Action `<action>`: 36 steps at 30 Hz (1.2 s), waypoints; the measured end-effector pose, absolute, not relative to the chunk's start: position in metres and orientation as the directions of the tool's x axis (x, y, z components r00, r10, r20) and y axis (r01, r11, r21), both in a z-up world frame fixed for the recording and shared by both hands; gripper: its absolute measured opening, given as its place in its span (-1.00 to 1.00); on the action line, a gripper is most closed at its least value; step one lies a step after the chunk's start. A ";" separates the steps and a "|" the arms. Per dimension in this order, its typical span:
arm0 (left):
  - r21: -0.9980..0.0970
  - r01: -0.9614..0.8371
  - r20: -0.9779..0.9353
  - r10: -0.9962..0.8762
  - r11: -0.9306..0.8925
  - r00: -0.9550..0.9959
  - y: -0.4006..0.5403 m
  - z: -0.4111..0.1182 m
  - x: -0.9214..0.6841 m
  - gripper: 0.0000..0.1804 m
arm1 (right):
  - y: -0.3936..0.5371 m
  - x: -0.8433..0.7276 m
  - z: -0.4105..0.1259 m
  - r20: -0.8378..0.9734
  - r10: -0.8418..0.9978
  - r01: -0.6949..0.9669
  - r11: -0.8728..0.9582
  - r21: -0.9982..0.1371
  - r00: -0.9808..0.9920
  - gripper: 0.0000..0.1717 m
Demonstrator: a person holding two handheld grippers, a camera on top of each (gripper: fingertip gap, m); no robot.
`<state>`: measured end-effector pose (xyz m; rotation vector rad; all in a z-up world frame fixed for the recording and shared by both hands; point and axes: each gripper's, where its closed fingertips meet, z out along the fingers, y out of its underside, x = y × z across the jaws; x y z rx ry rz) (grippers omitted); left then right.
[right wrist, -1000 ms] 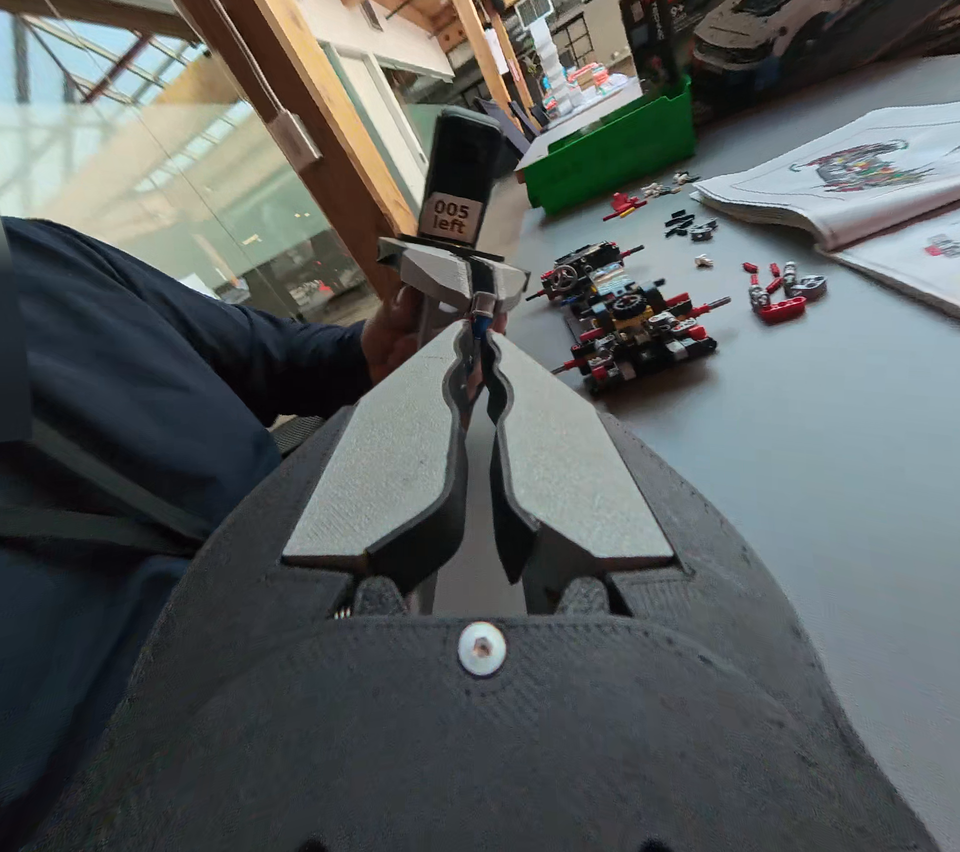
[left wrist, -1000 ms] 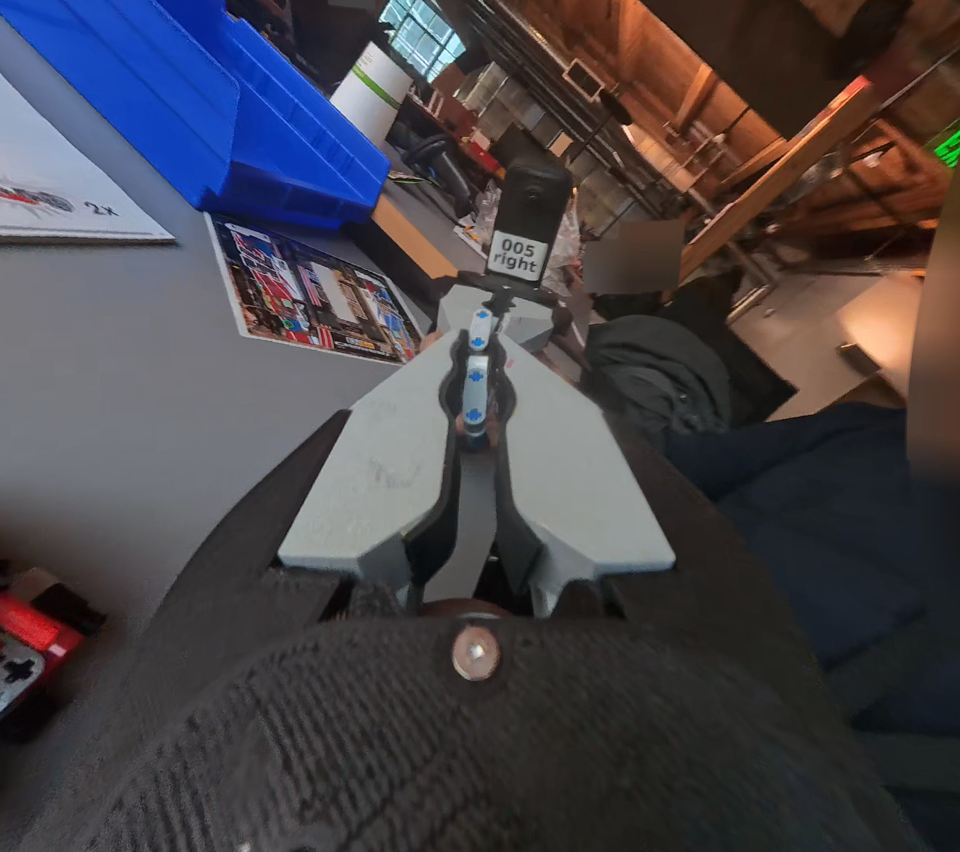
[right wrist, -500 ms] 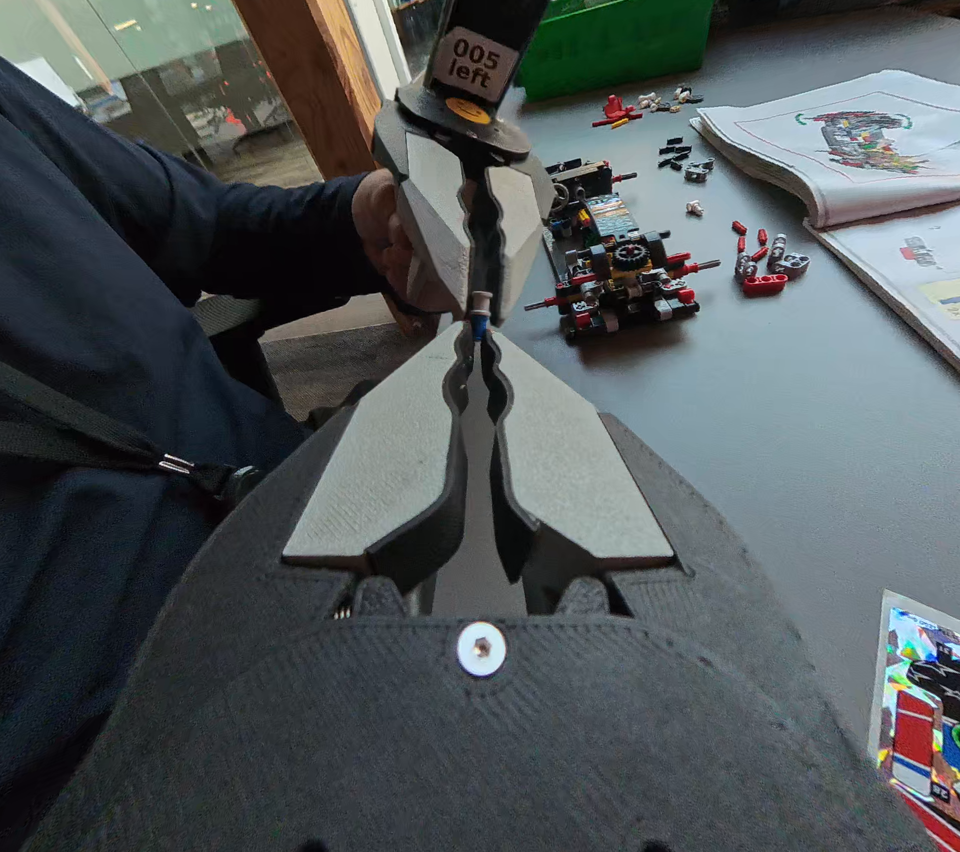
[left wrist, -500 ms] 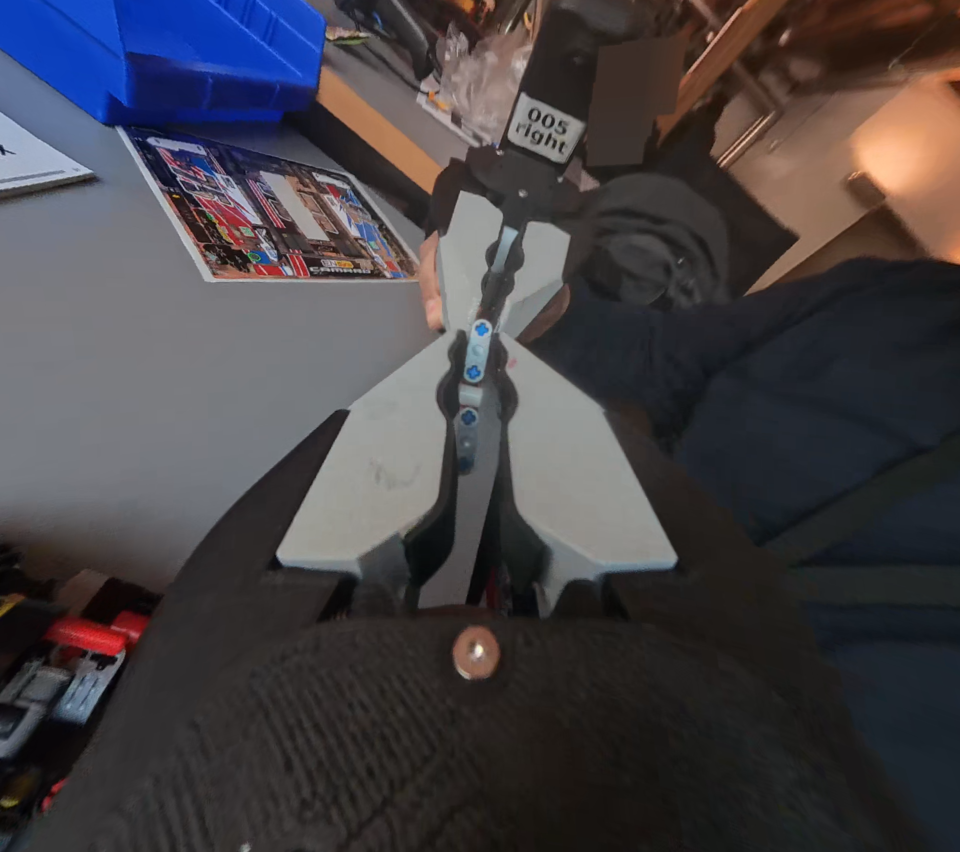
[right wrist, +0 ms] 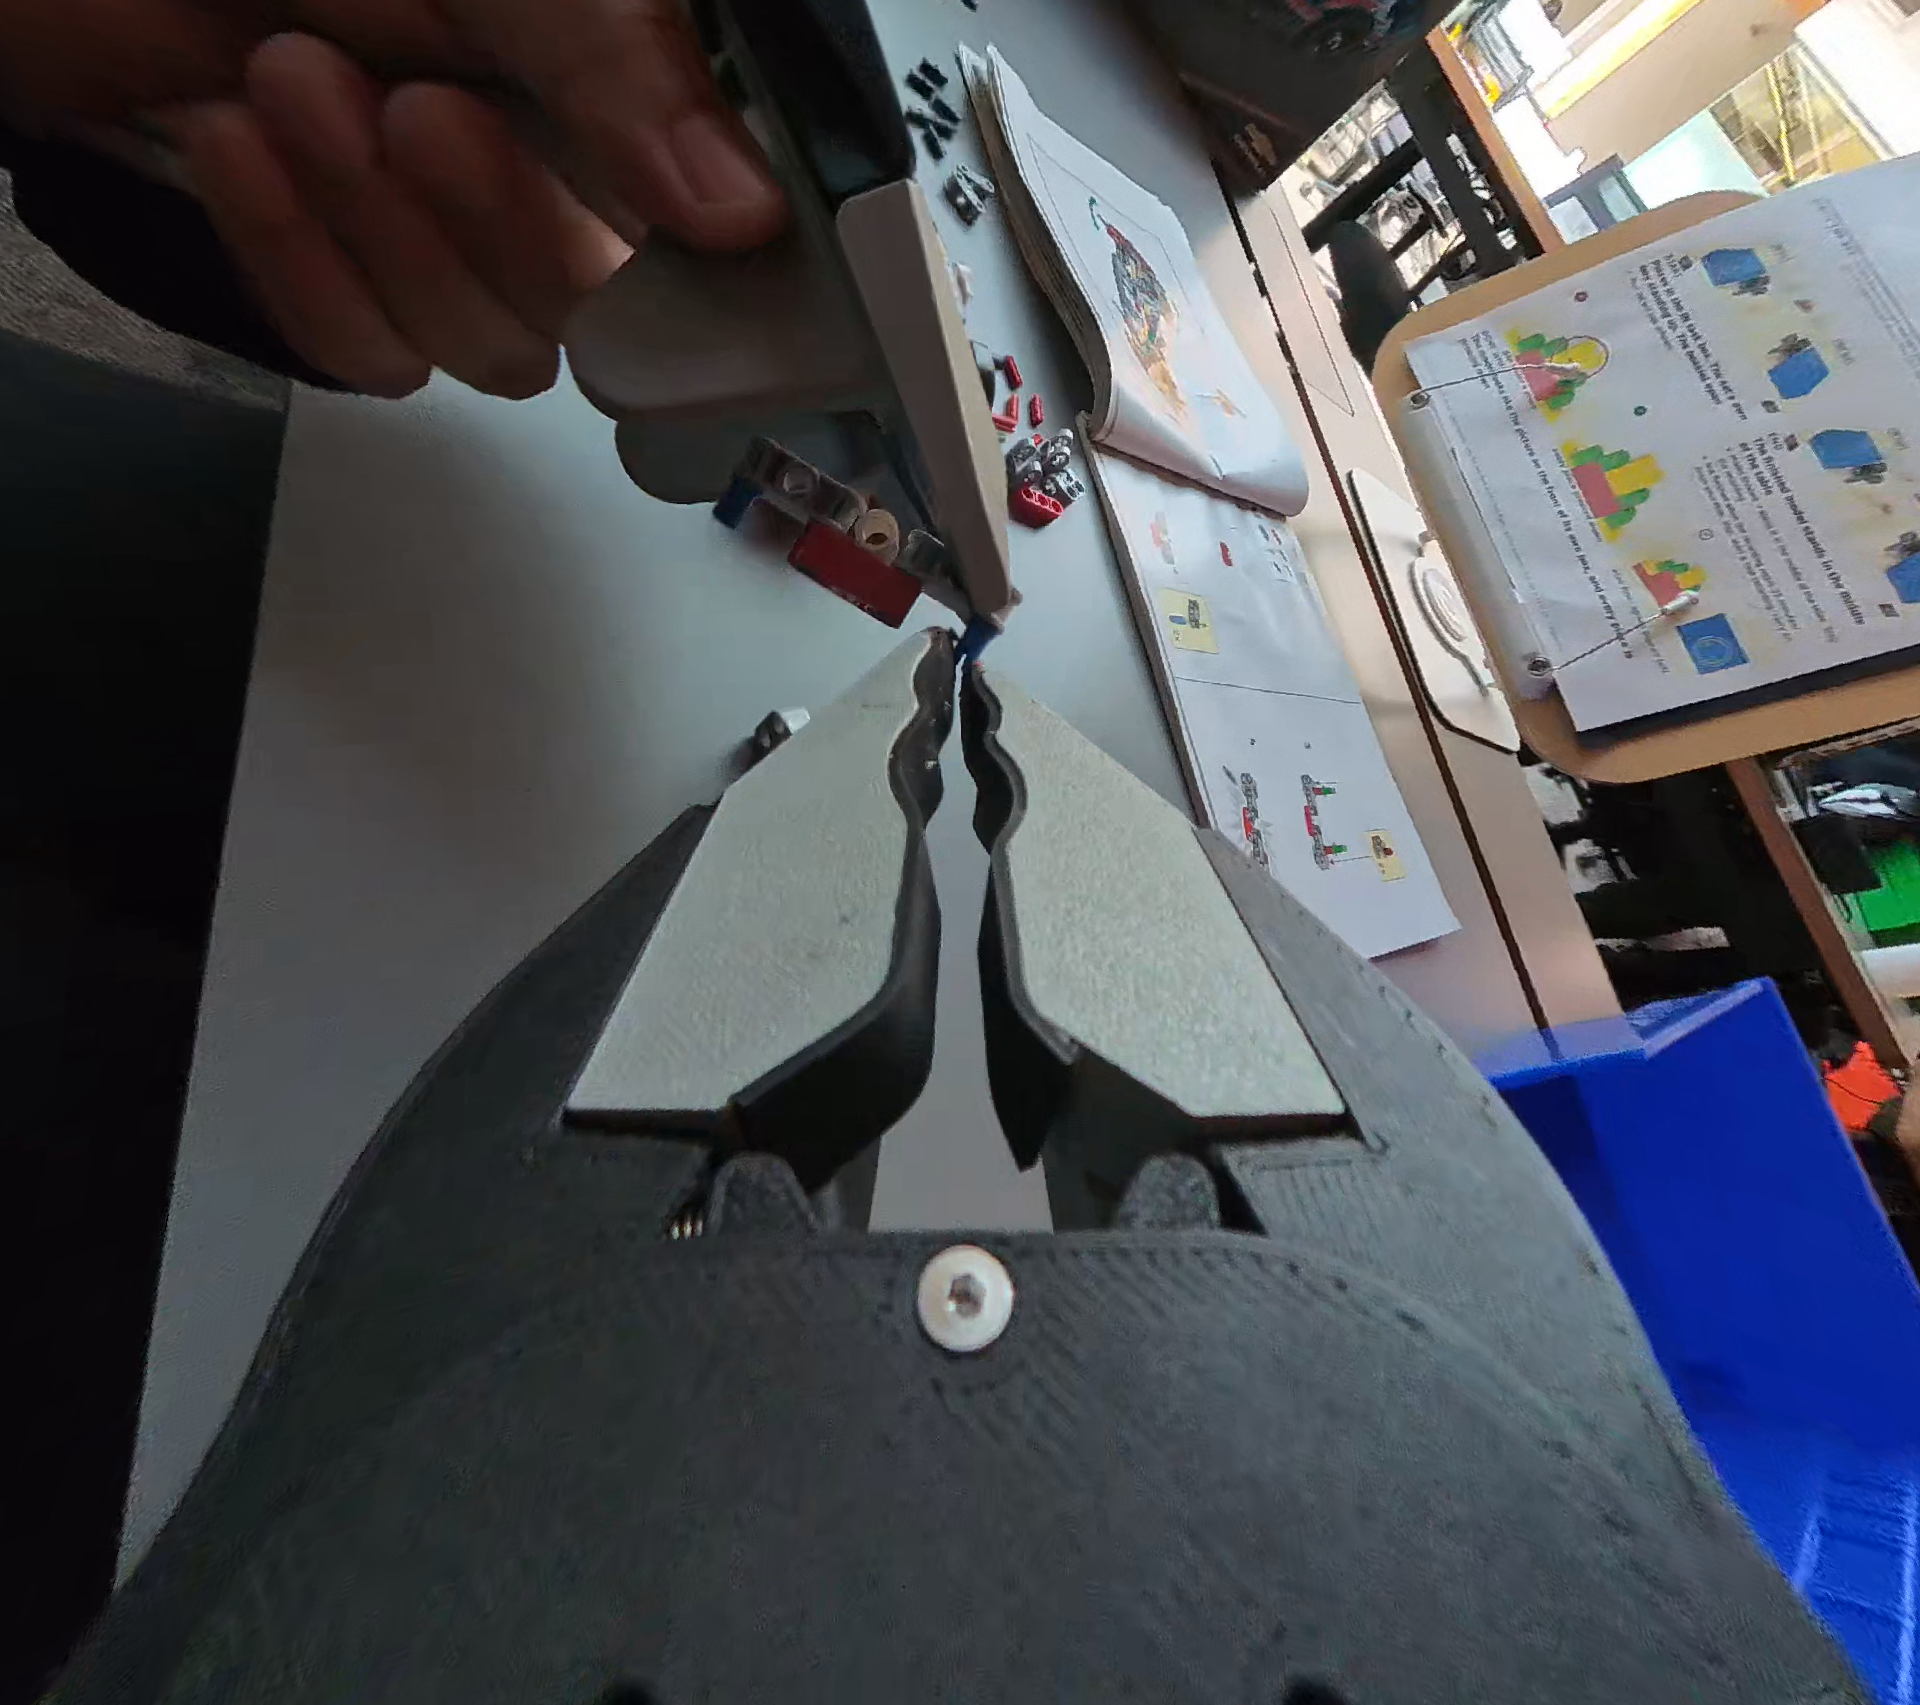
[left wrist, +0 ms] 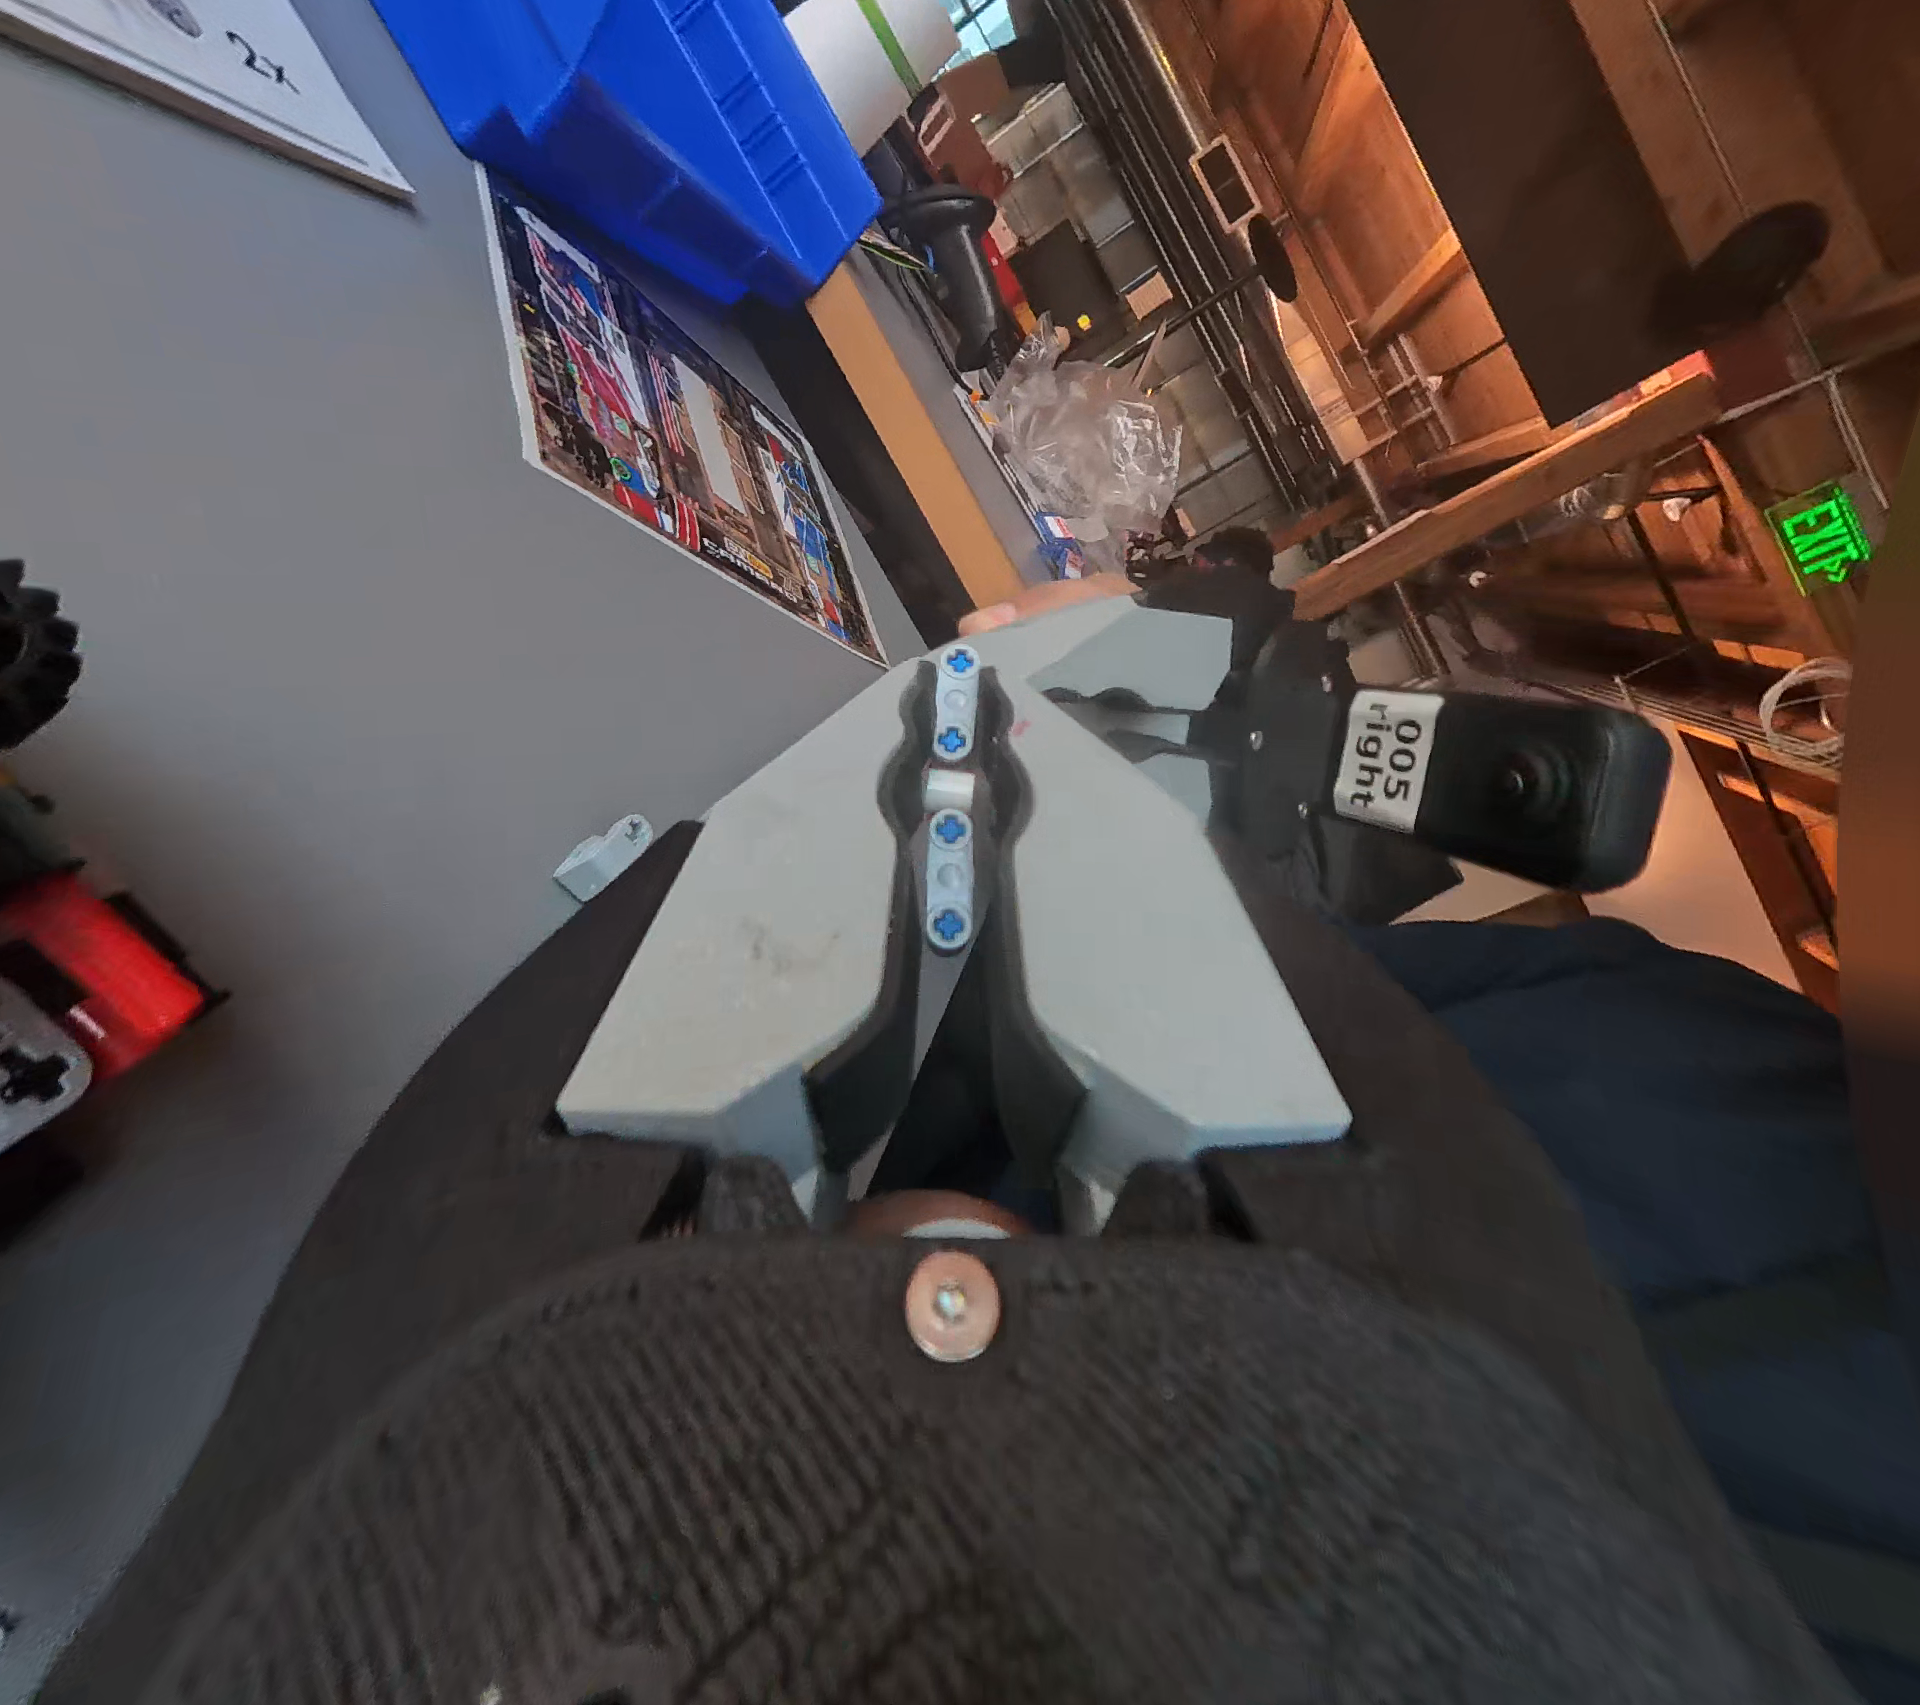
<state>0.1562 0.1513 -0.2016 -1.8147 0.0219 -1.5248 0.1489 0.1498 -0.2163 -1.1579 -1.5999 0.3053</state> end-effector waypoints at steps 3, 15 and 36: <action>-0.559 0.432 0.829 -0.465 -0.708 0.312 0.153 -0.205 0.156 -0.96 | 0.151 0.149 -0.221 0.592 0.804 0.520 0.483 -0.705 0.056 -1.00; -0.583 0.502 0.800 -0.559 -0.639 0.218 0.154 -0.168 0.139 -0.95 | 0.159 0.153 -0.208 0.157 0.984 0.327 0.123 -0.937 0.078 -1.00; -0.659 0.362 0.750 -0.611 -0.659 0.254 0.144 -0.200 0.160 -0.95 | 0.141 0.161 -0.196 0.105 0.991 0.089 0.112 -0.990 -0.082 -0.87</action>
